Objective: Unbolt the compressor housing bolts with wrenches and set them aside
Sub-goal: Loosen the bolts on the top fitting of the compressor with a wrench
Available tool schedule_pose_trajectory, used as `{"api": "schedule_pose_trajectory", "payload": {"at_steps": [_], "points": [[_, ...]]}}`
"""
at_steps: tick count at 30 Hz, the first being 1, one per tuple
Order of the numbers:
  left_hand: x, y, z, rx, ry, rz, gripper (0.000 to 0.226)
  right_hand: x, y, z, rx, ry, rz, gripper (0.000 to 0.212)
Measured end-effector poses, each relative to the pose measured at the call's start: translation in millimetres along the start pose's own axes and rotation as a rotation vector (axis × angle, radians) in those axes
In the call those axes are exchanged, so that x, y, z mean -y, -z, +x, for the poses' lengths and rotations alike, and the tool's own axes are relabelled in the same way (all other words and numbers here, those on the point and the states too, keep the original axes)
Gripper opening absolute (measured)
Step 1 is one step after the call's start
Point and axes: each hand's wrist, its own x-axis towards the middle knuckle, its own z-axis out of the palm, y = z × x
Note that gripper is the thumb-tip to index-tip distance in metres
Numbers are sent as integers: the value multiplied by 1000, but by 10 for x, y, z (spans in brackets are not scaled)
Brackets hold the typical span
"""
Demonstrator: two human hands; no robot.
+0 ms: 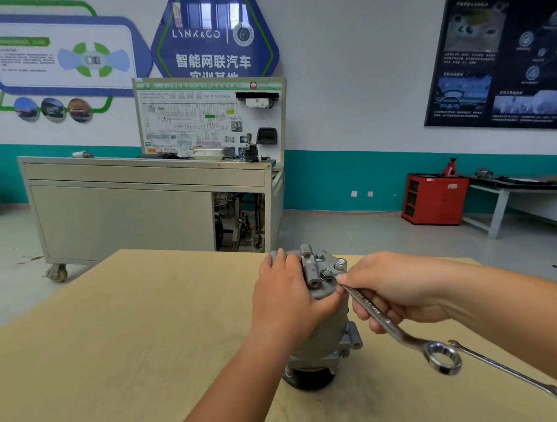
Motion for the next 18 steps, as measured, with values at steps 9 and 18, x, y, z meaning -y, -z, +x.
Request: {"api": "schedule_pose_trajectory", "payload": {"at_steps": [9, 18], "points": [[-9, 21, -28, -6, 4, -23, 74, 184, 561, 197, -189, 76, -1072, 26], [171, 29, -61, -58, -75, -91, 88, -80, 211, 85, 169, 52, 157, 21]]}}
